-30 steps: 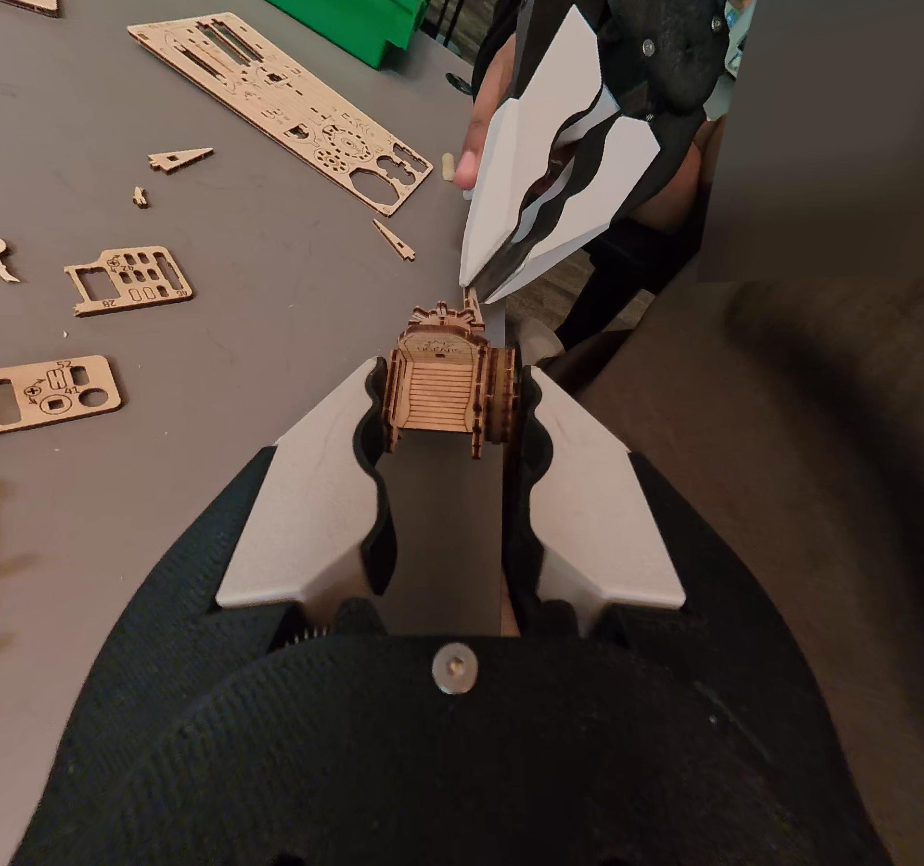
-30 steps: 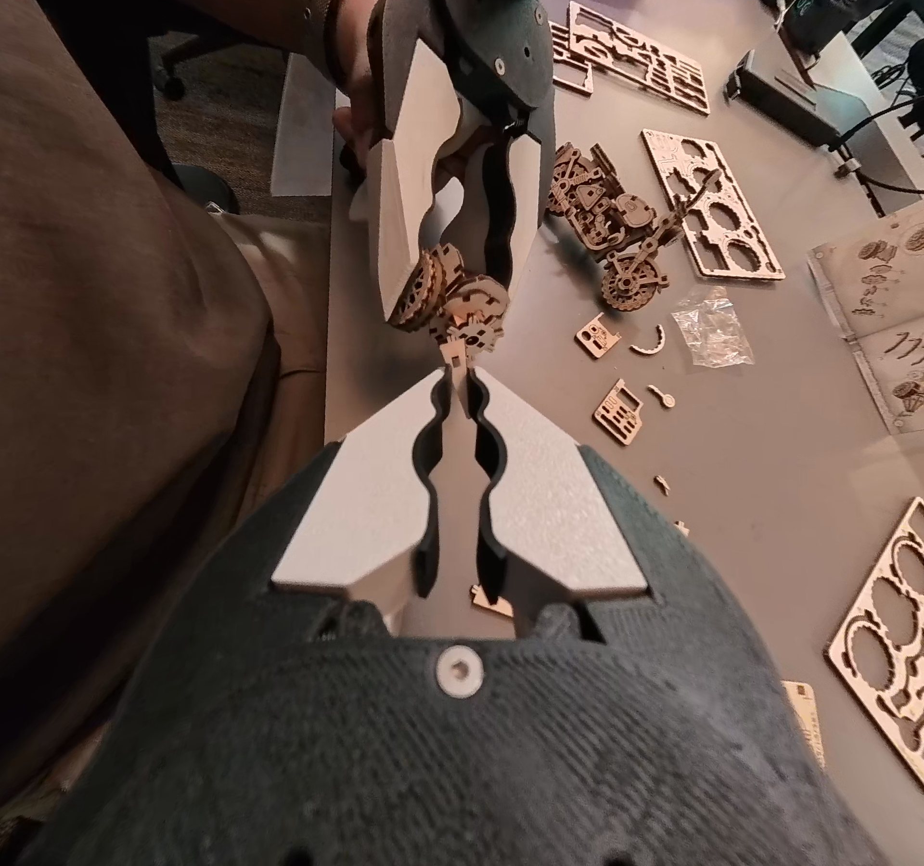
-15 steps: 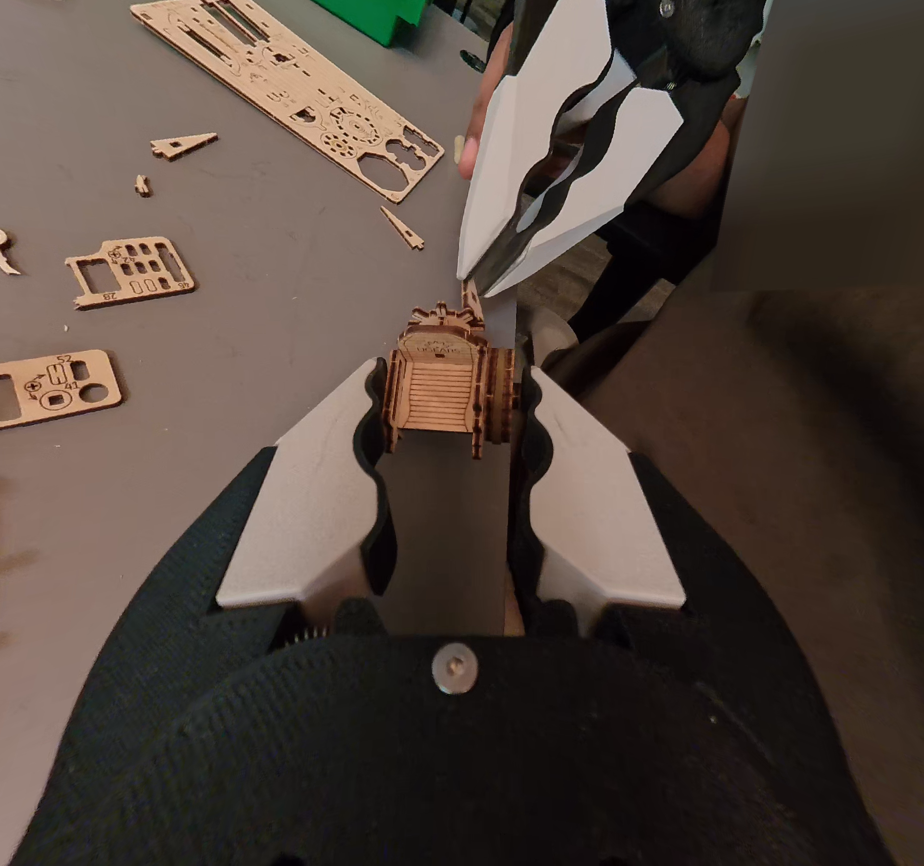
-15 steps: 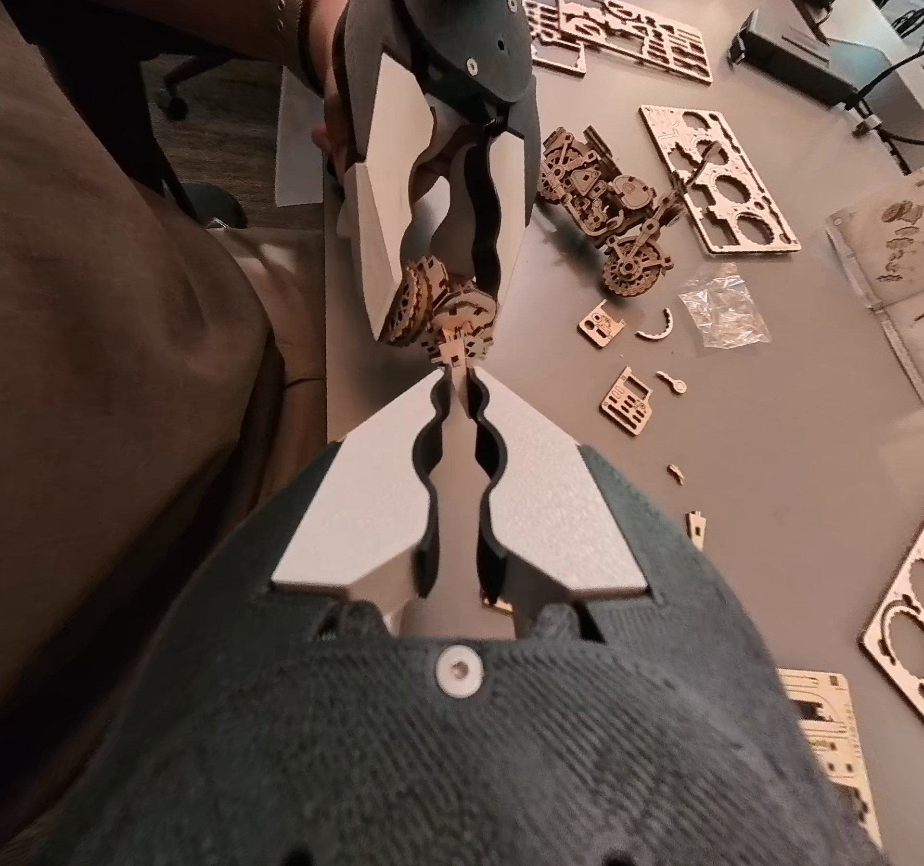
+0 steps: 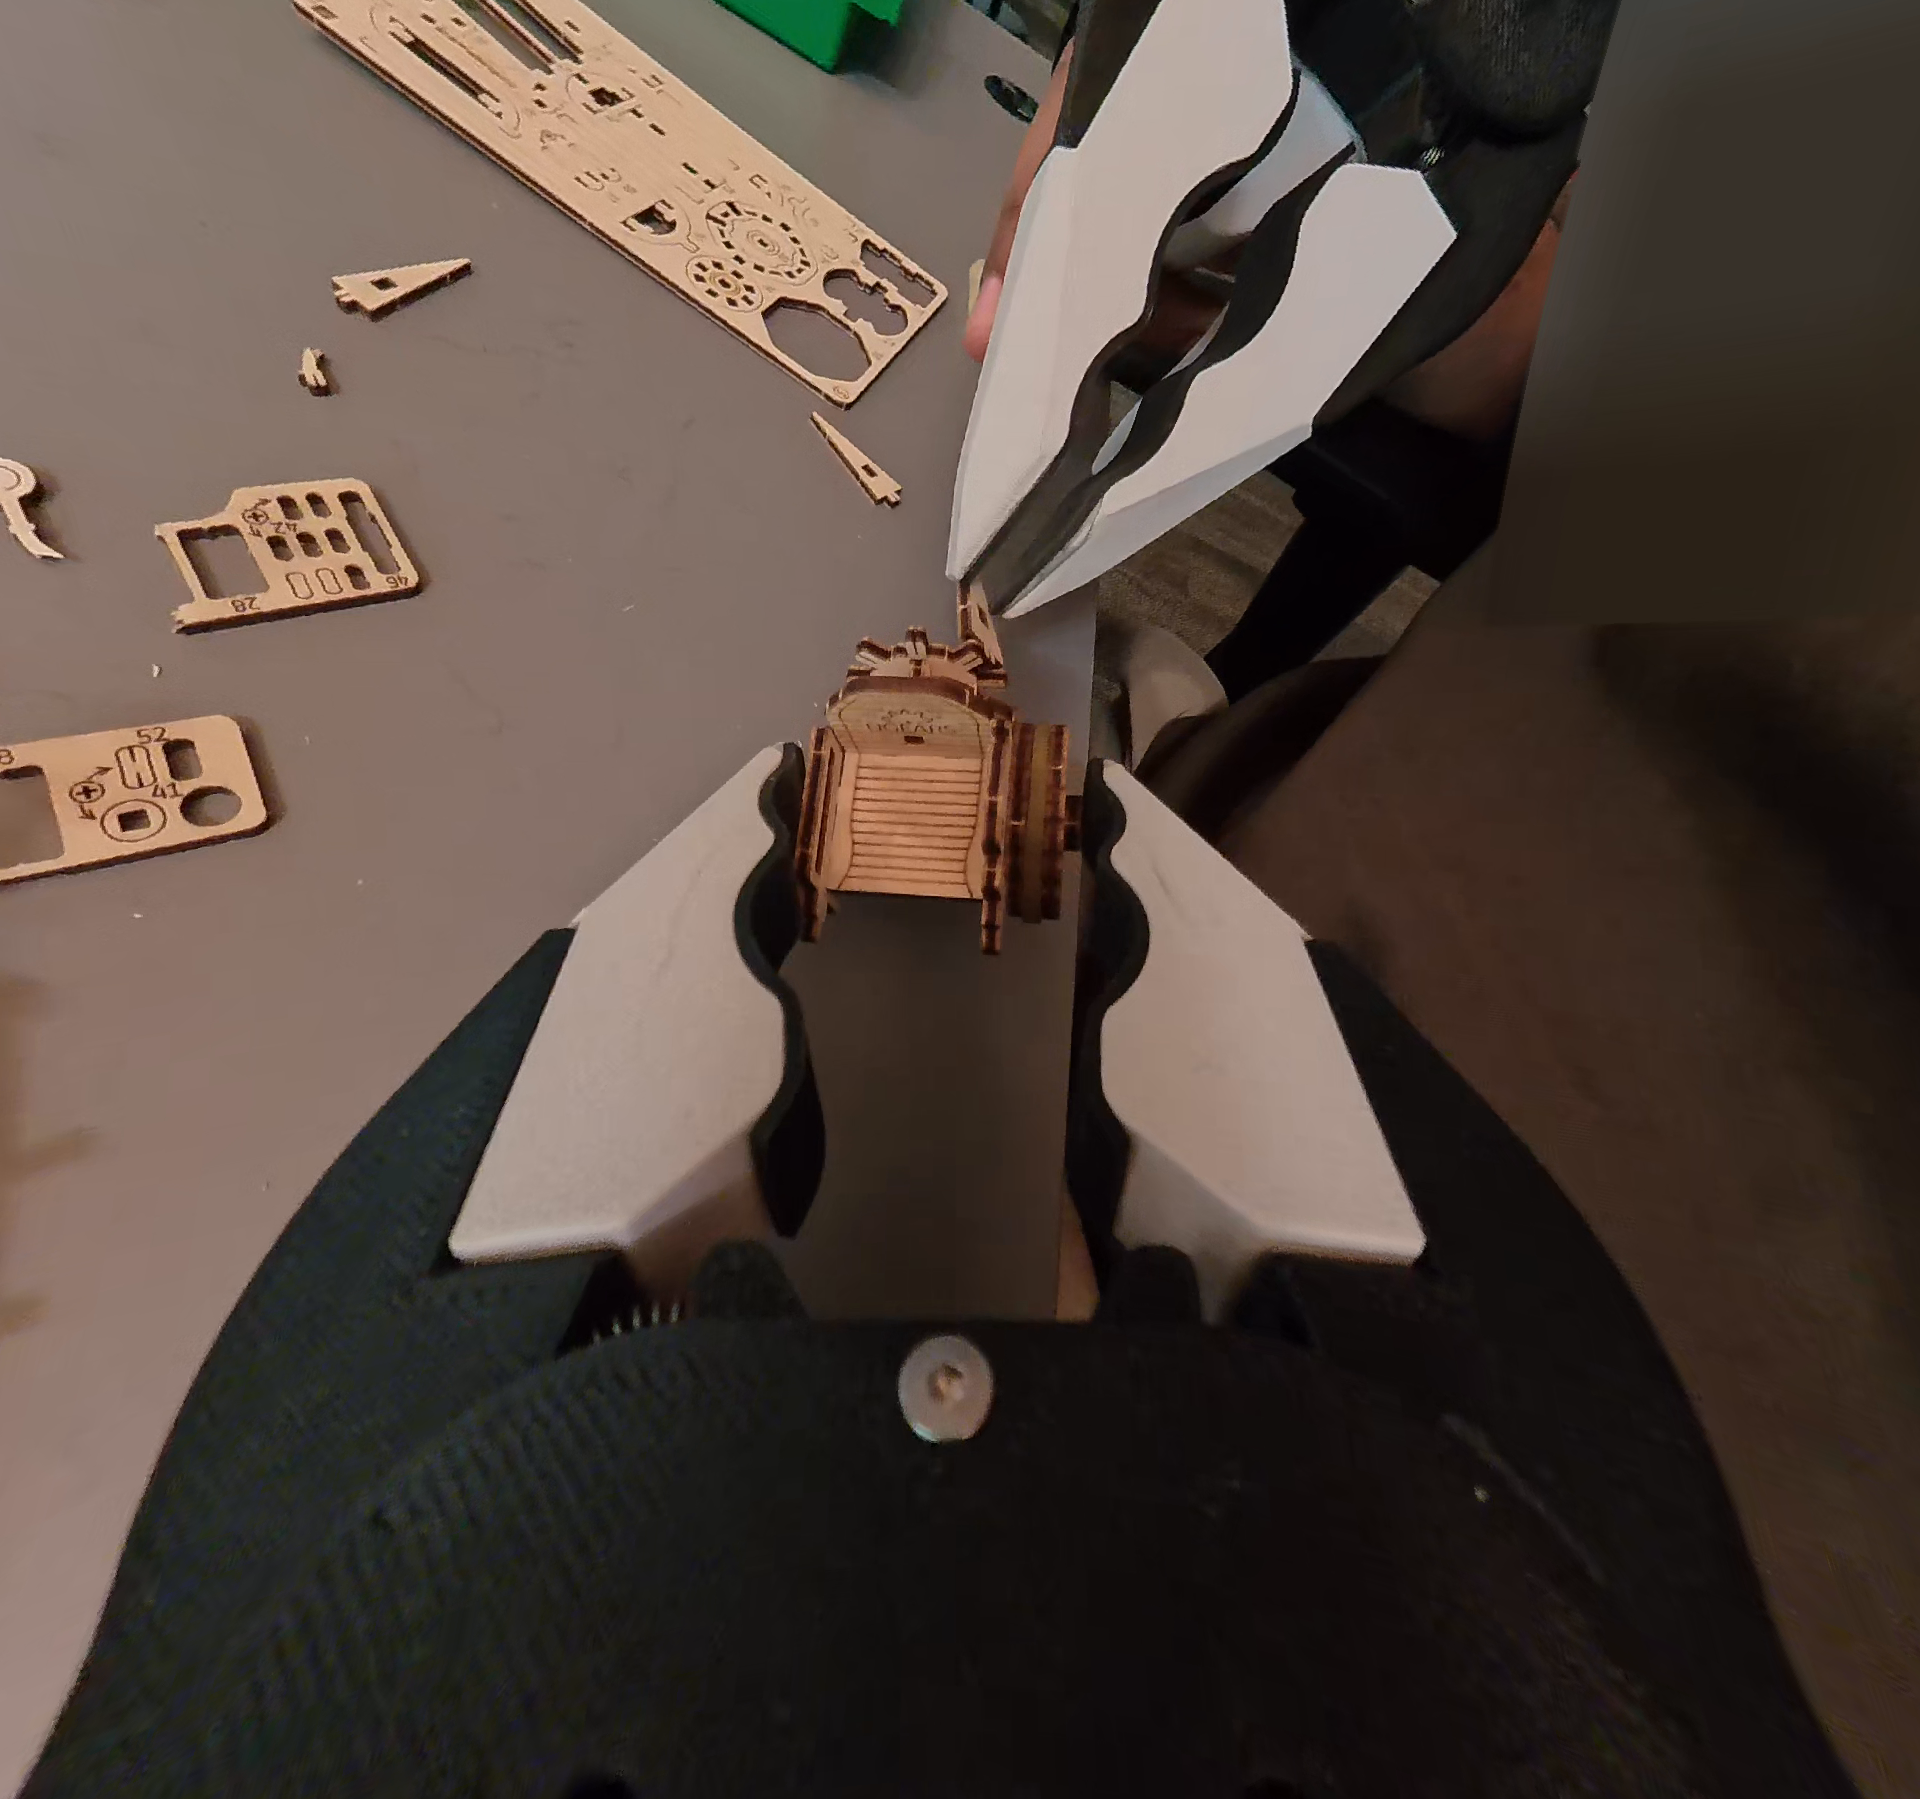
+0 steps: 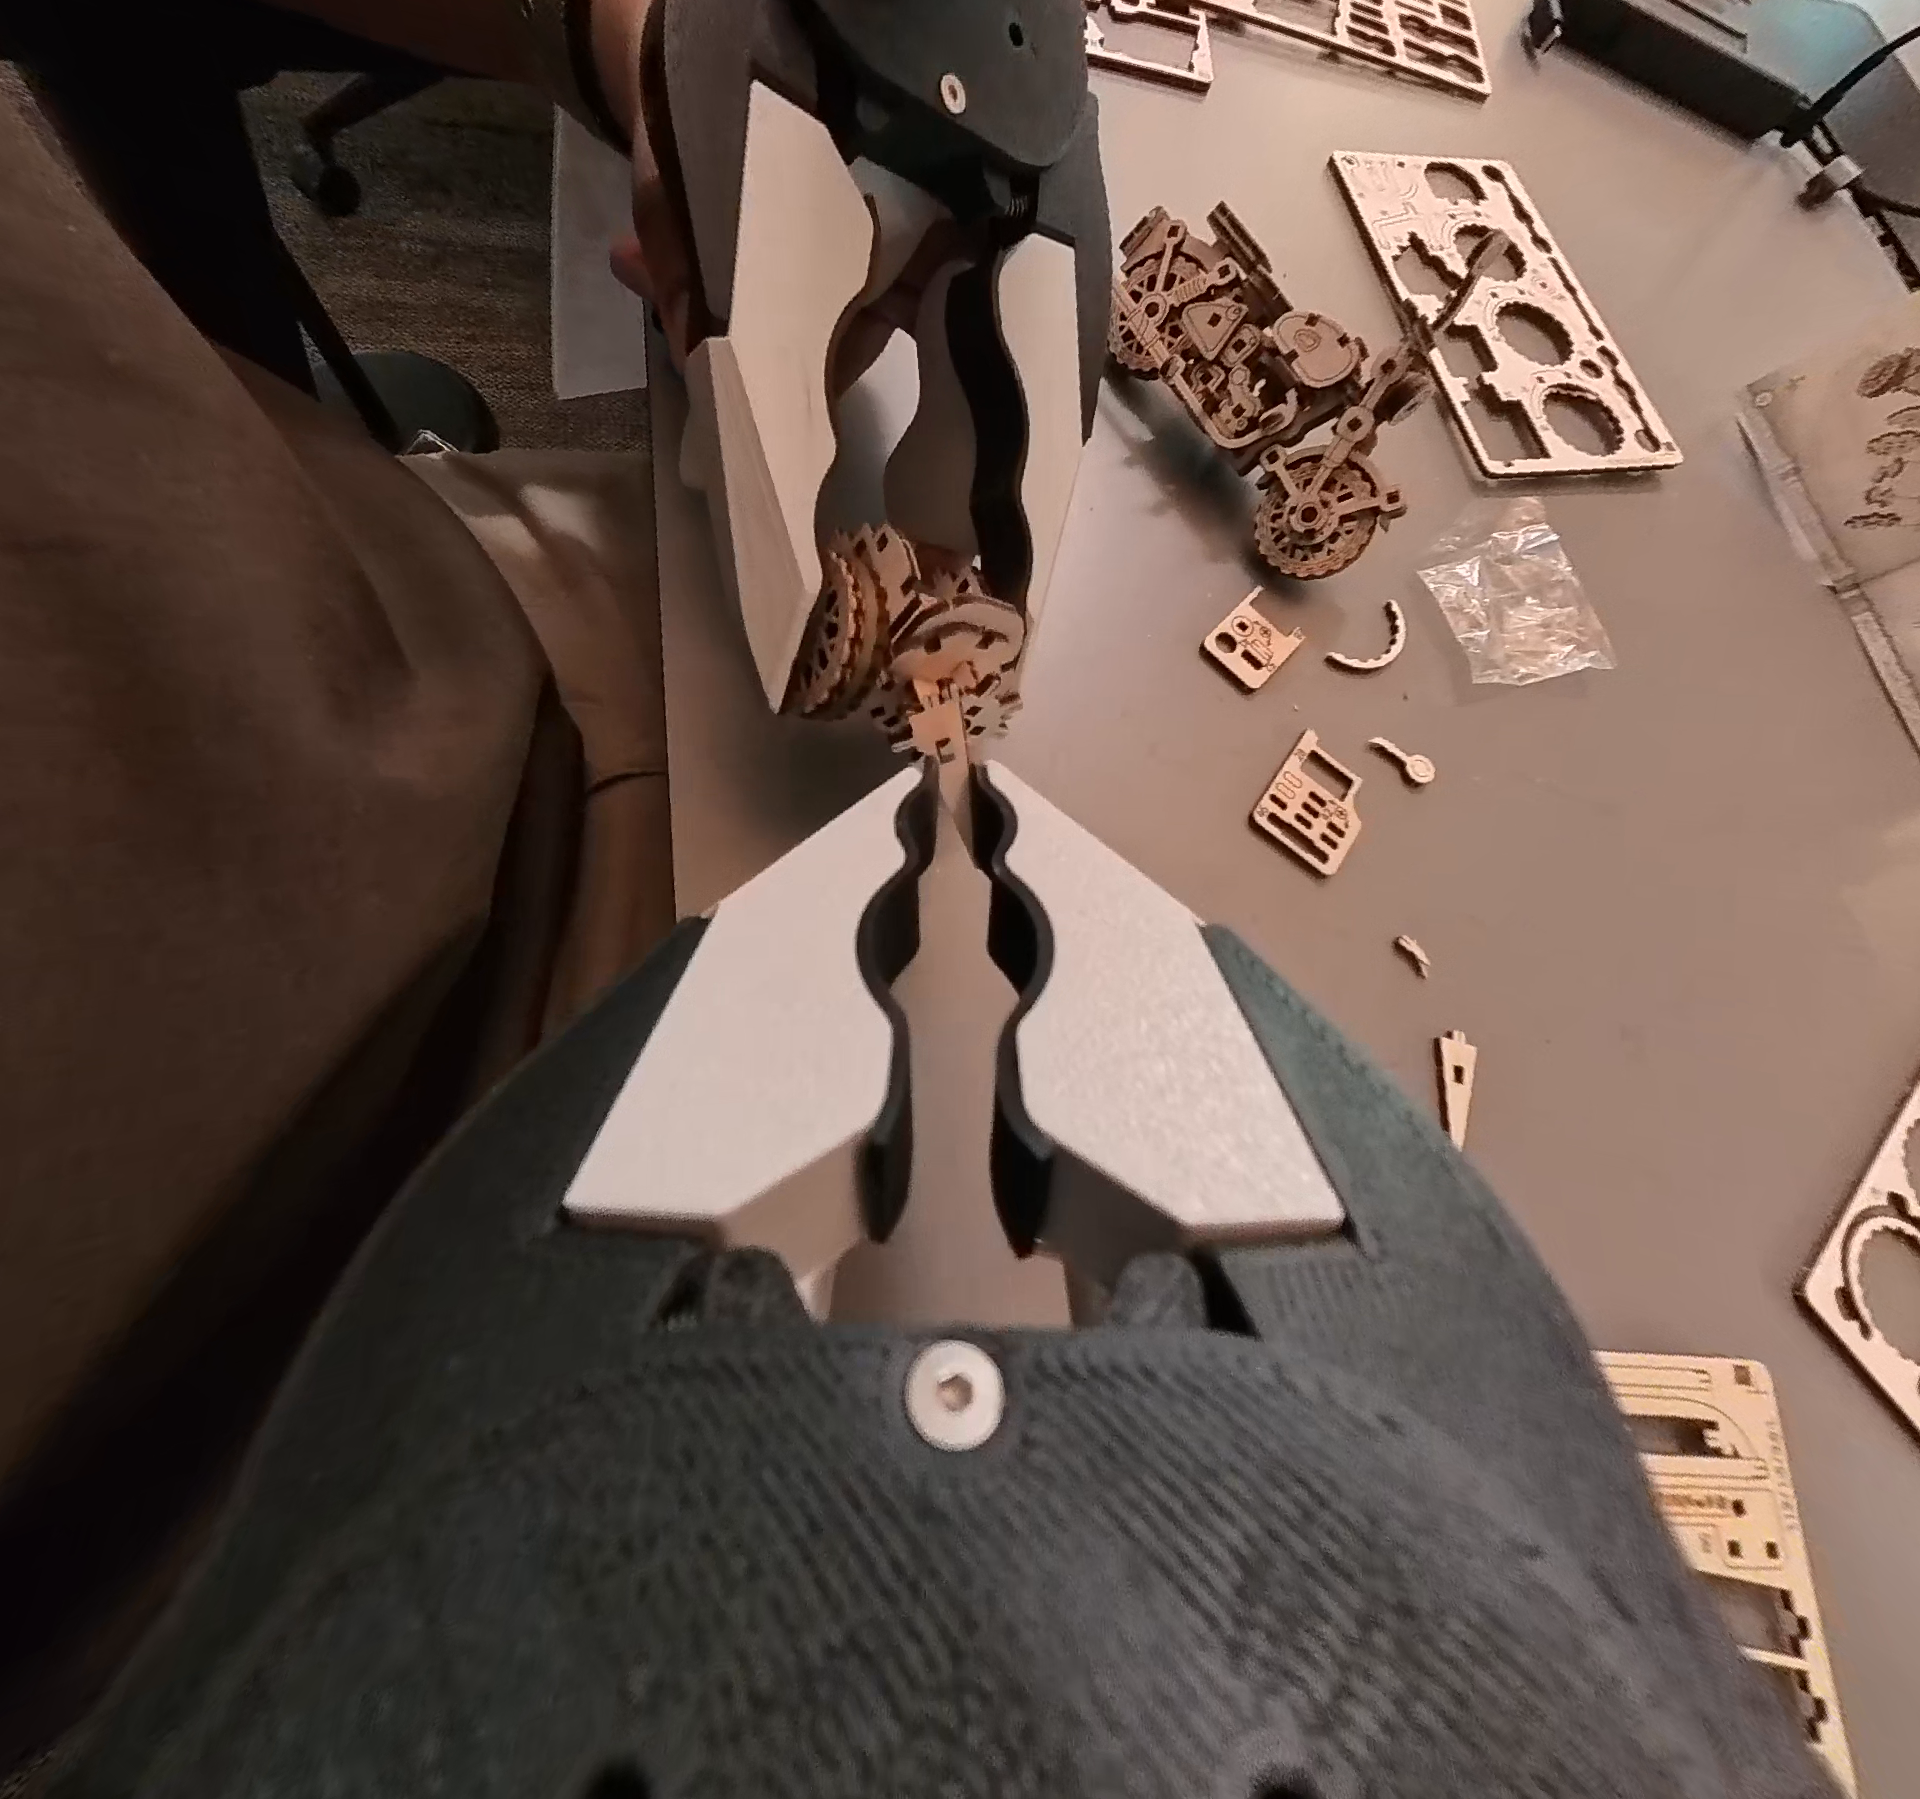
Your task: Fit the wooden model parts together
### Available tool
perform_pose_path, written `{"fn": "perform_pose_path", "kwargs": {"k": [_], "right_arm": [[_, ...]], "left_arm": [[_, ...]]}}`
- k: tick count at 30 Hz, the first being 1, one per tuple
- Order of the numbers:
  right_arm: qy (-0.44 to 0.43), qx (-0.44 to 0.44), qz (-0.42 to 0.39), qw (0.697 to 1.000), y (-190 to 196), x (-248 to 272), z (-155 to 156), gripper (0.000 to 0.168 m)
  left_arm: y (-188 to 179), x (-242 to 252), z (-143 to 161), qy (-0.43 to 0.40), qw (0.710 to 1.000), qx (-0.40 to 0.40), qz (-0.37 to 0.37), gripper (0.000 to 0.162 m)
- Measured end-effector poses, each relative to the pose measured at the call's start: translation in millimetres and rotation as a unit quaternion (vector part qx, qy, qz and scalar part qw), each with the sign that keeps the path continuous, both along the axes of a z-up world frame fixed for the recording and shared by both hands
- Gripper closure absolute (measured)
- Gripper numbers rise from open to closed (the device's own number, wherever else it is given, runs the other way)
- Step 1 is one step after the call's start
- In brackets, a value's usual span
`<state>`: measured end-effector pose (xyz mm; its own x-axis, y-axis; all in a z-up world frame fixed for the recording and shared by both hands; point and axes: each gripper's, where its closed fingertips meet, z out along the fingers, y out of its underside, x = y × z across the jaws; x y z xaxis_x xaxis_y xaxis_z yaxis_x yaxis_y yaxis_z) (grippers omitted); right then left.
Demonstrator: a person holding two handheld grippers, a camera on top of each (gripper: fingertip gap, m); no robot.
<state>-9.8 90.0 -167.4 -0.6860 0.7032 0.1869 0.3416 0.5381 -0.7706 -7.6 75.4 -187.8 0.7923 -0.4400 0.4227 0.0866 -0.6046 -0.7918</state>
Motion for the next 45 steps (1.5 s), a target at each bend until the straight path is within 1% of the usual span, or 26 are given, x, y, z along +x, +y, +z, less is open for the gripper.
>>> {"fn": "perform_pose_path", "kwargs": {"k": [18,45], "right_arm": [[-0.013,0.007,0.014,1.0,-3.5,3.9,-4.9,0.163],[-0.007,0.002,0.017,1.0,-4.6,3.8,-3.6,0.163]], "left_arm": [[-2.4,2.2,-9.5,0.053,0.998,-0.016,0.001,0.111],[-2.3,1.4,-10.5,0.054,0.998,-0.019,0.003,0.111]]}}
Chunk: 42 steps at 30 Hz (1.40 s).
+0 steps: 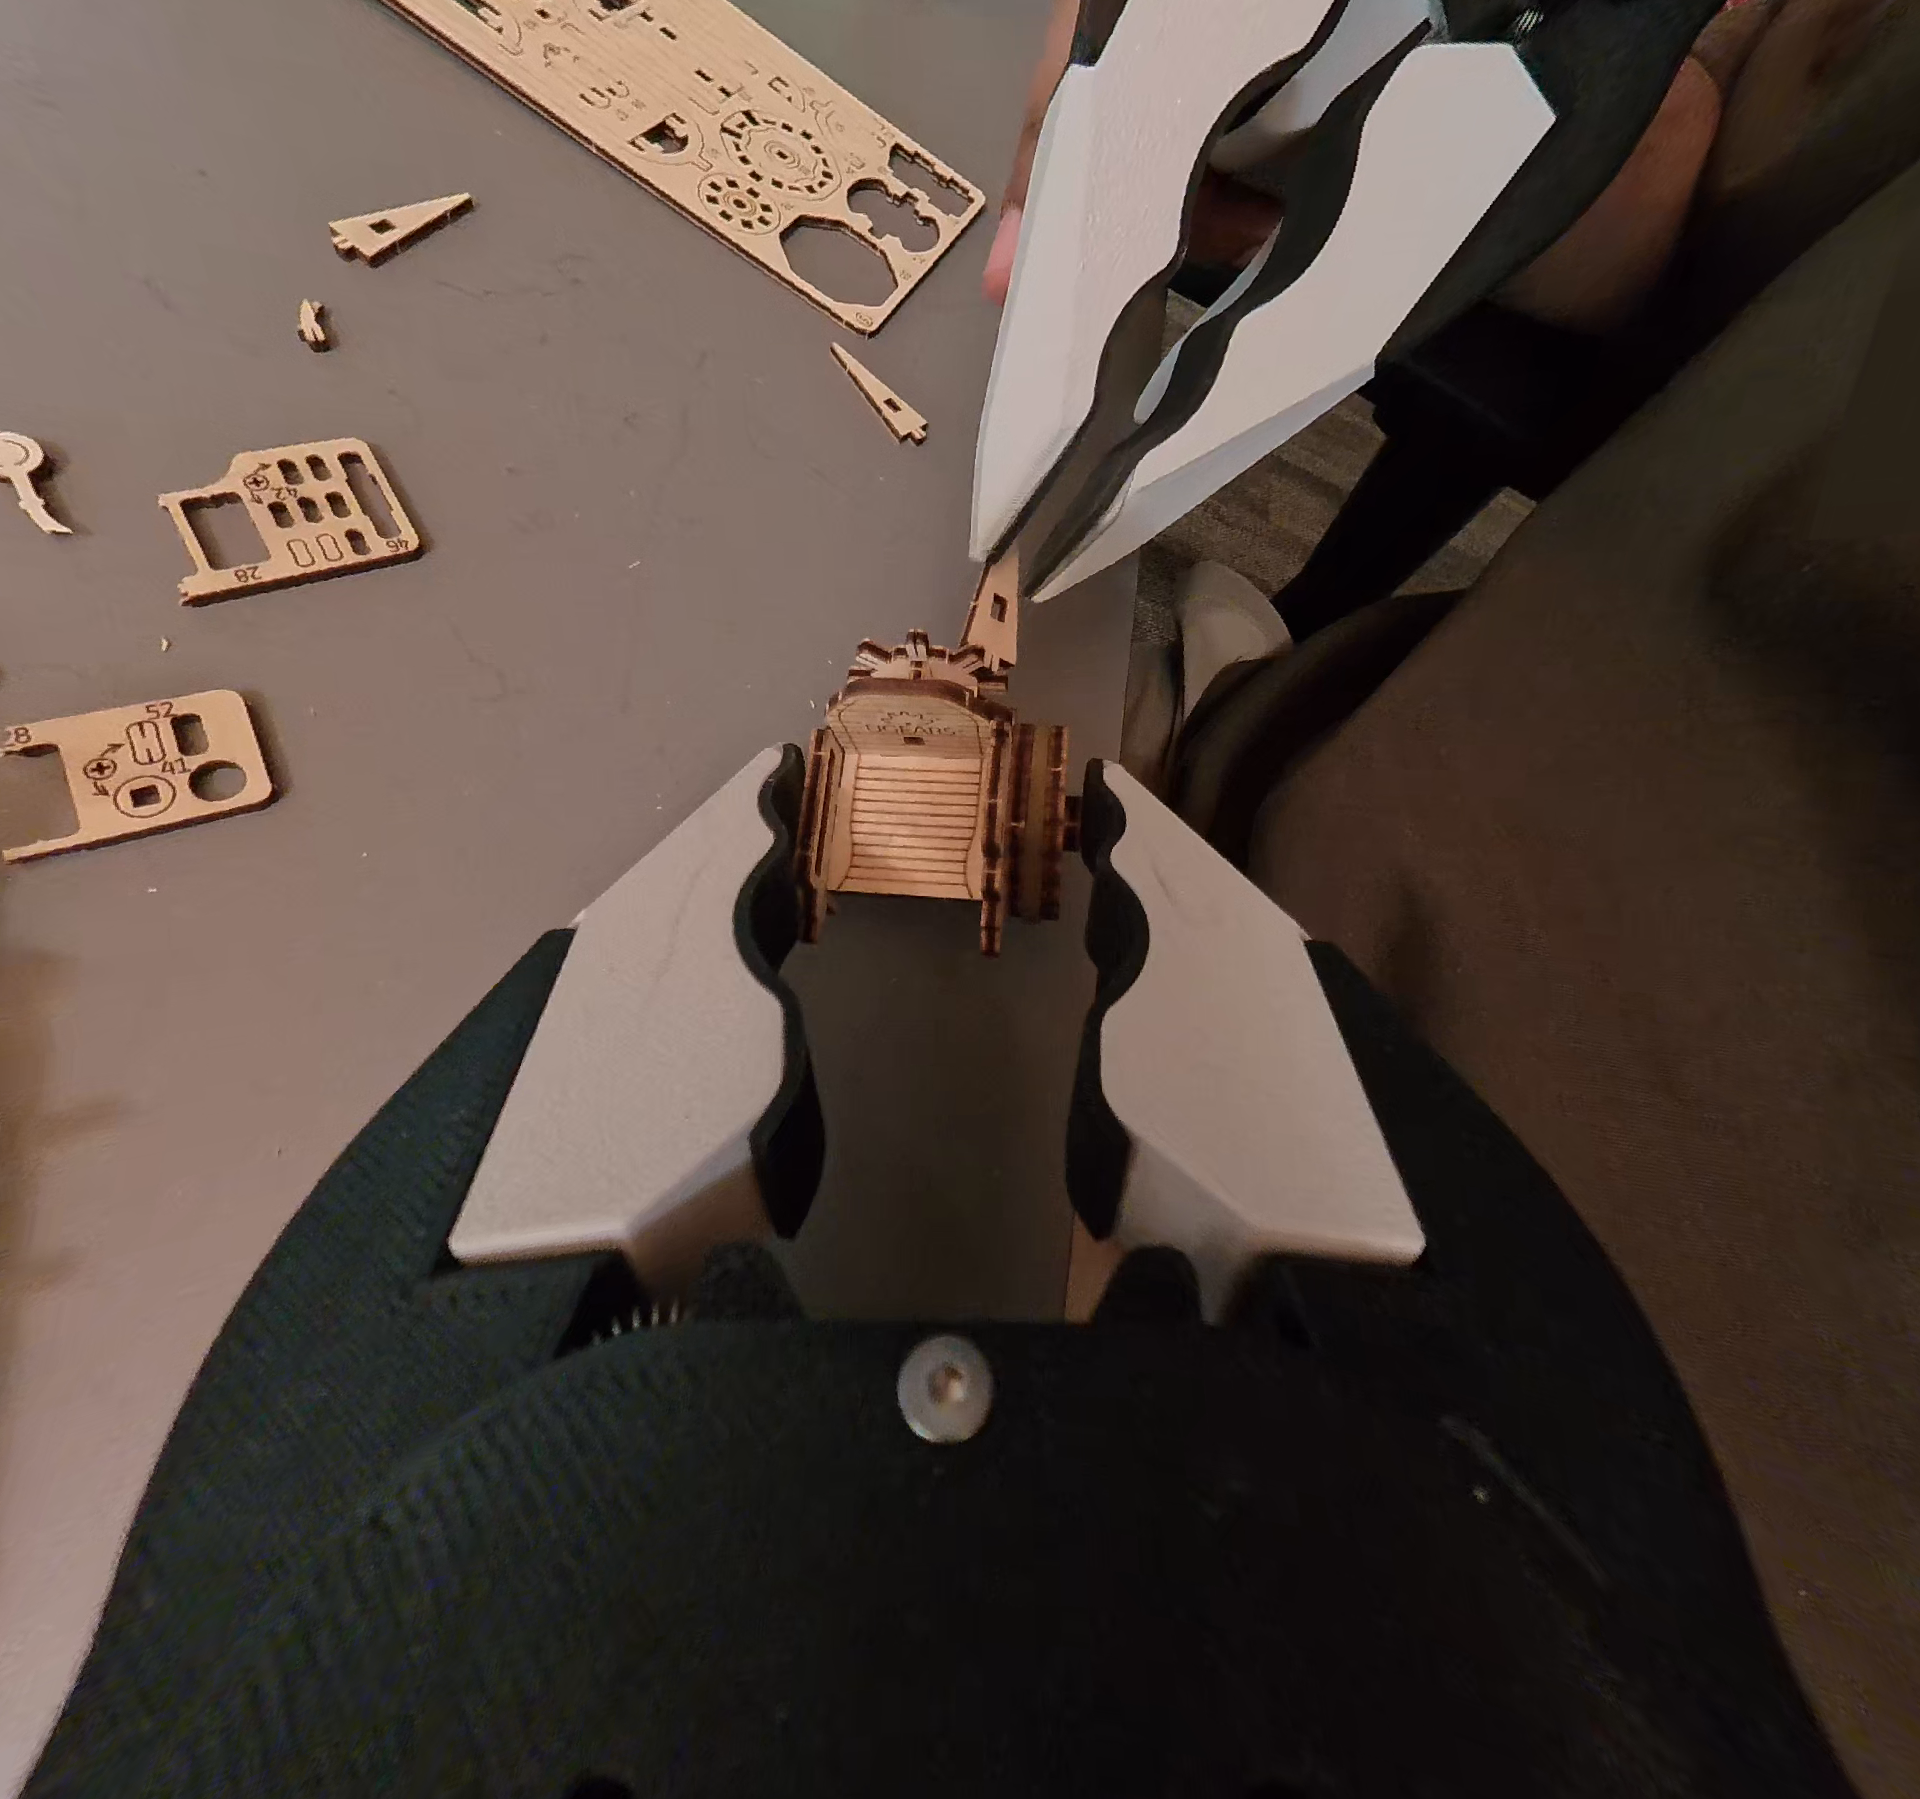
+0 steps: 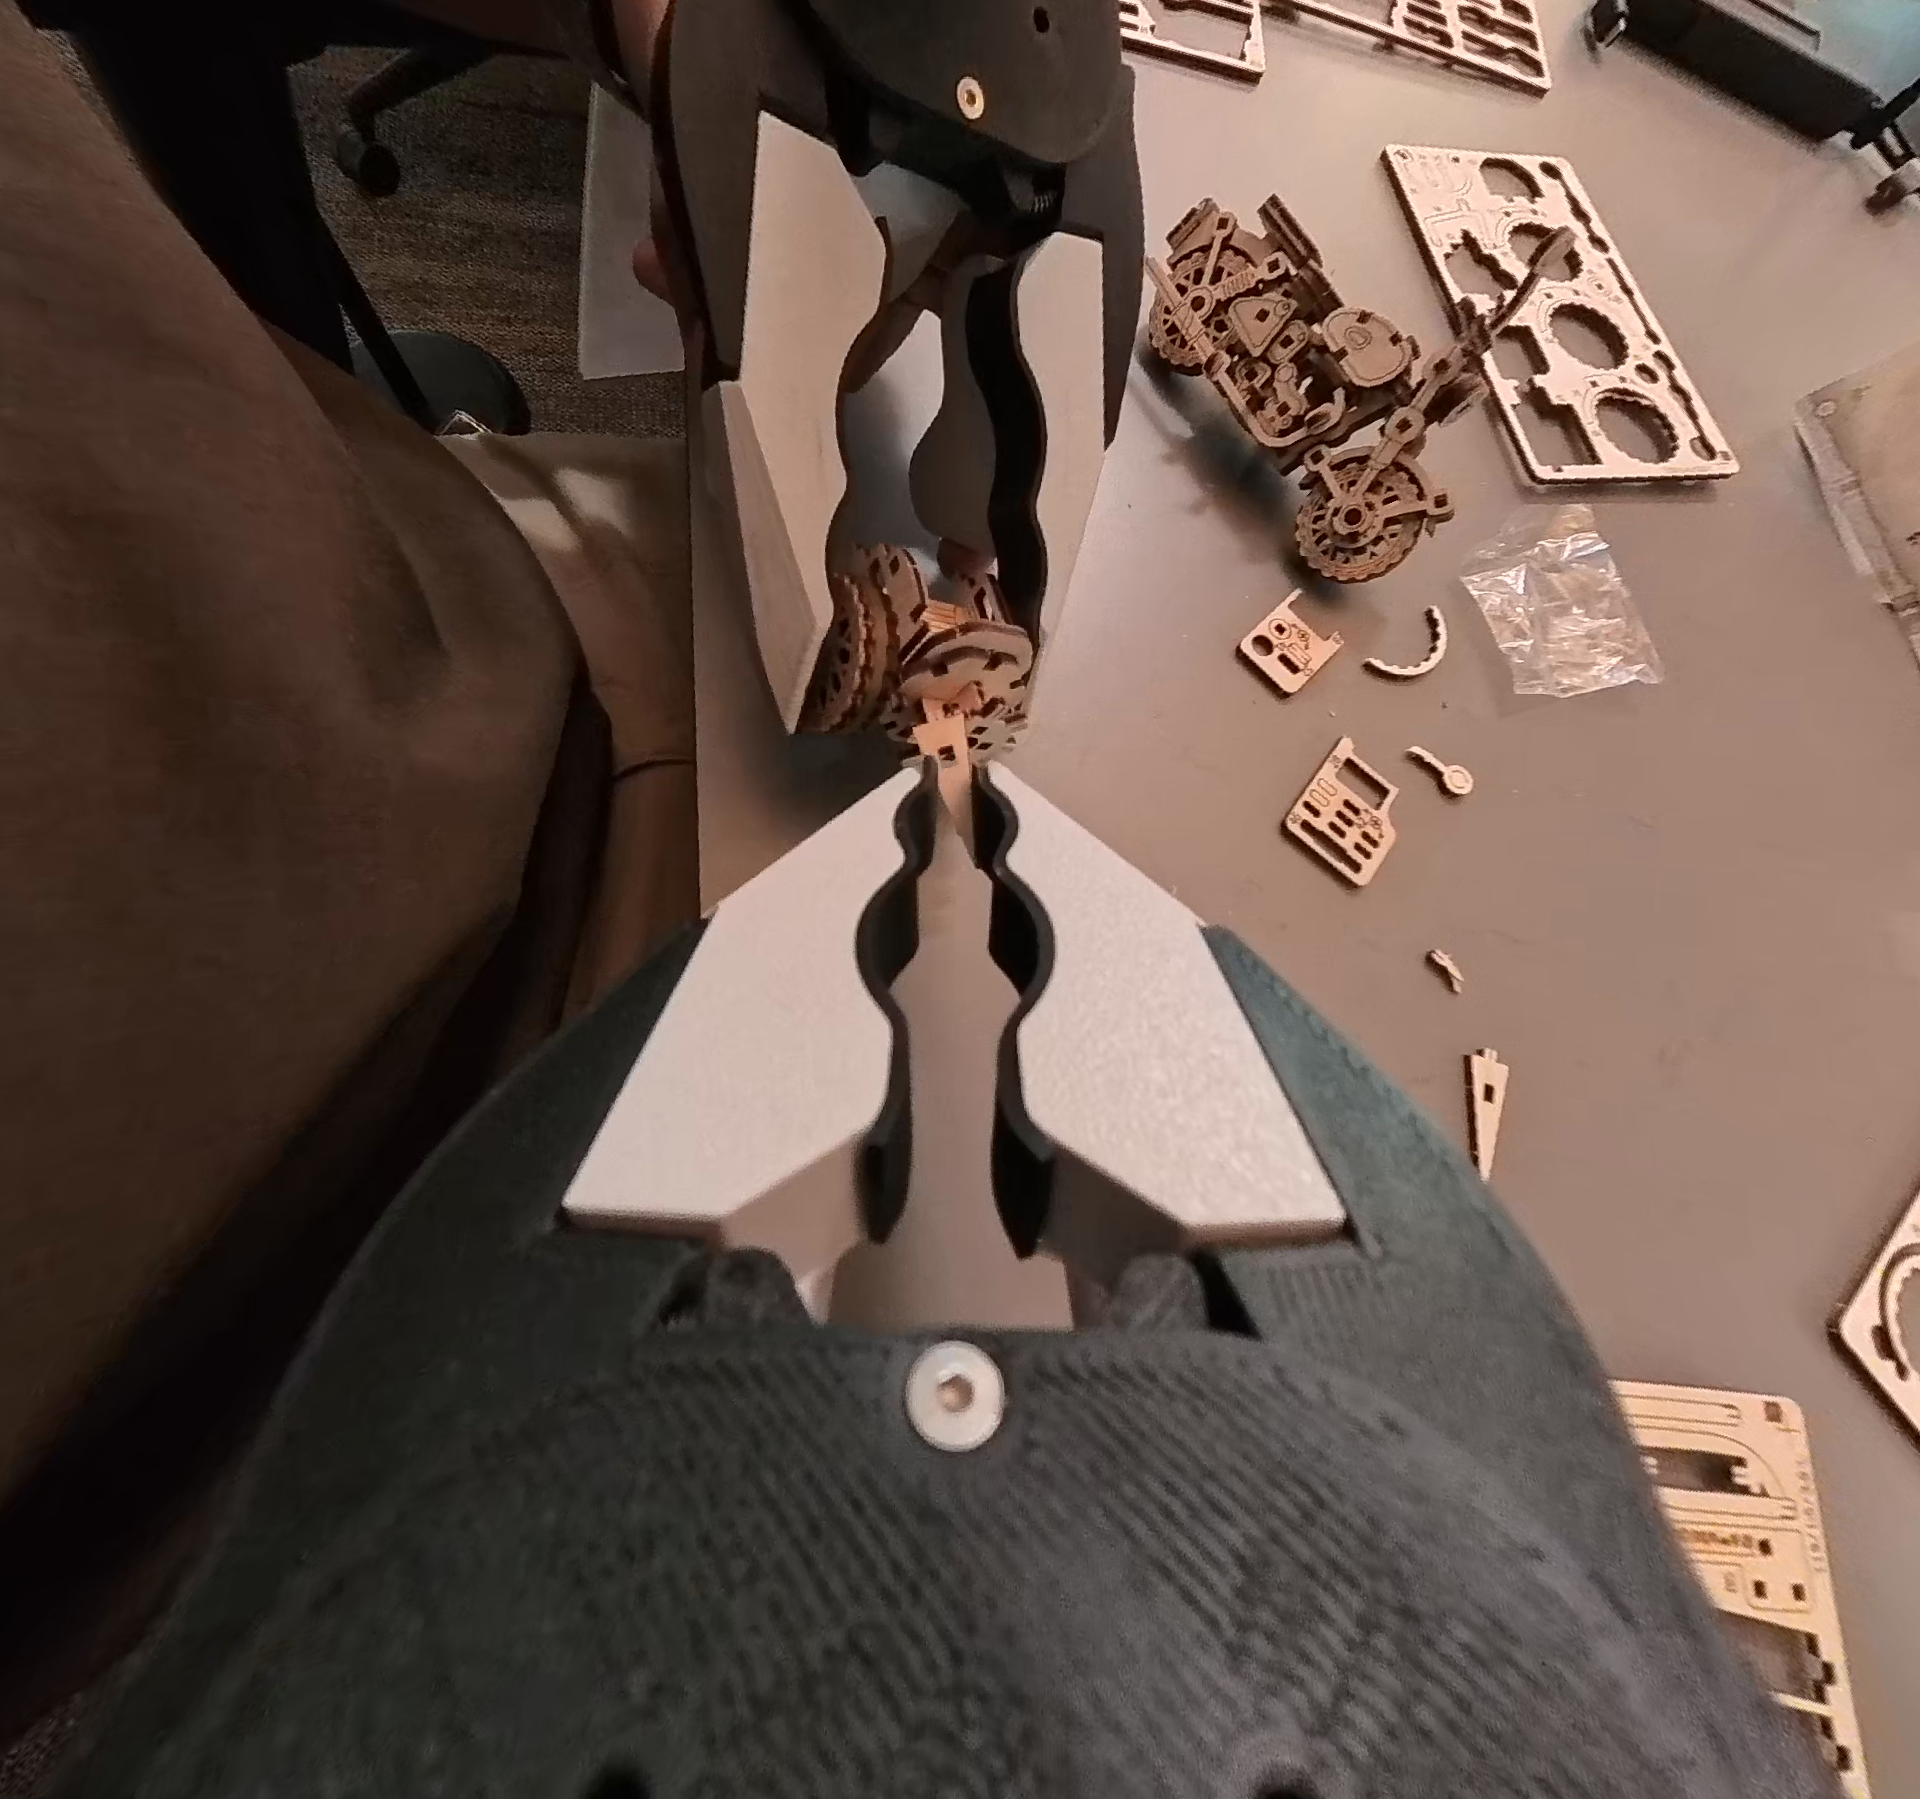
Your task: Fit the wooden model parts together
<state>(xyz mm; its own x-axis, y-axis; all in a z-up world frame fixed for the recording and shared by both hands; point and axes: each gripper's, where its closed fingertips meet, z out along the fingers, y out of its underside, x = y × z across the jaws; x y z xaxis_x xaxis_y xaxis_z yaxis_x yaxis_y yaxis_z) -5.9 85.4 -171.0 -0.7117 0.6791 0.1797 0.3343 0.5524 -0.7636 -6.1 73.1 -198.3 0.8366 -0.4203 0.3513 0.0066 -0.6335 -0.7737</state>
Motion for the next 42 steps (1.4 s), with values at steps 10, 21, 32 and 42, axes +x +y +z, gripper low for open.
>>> {"fn": "perform_pose_path", "kwargs": {"k": [10,21,32,42], "right_arm": [[0.001,-0.001,0.002,1.0,-0.3,0.1,-0.1,0.163],[0.002,0.001,0.002,1.0,-0.3,0.2,-0.5,0.163],[0.003,0.0,0.003,1.0,-0.2,0.3,-0.3,0.163],[0.007,-0.012,0.0,1.0,2.3,-0.7,2.2,0.163]], "left_arm": [[-0.2,0.3,0.0,-0.001,1.0,0.0,0.0,0.111],[-0.3,0.6,0.4,-0.003,1.0,0.0,-0.001,0.111],[-0.4,0.7,1.6,-0.007,1.0,0.002,-0.002,0.111],[0.8,-3.2,5.8,-0.021,1.0,0.008,0.006,0.111]]}}
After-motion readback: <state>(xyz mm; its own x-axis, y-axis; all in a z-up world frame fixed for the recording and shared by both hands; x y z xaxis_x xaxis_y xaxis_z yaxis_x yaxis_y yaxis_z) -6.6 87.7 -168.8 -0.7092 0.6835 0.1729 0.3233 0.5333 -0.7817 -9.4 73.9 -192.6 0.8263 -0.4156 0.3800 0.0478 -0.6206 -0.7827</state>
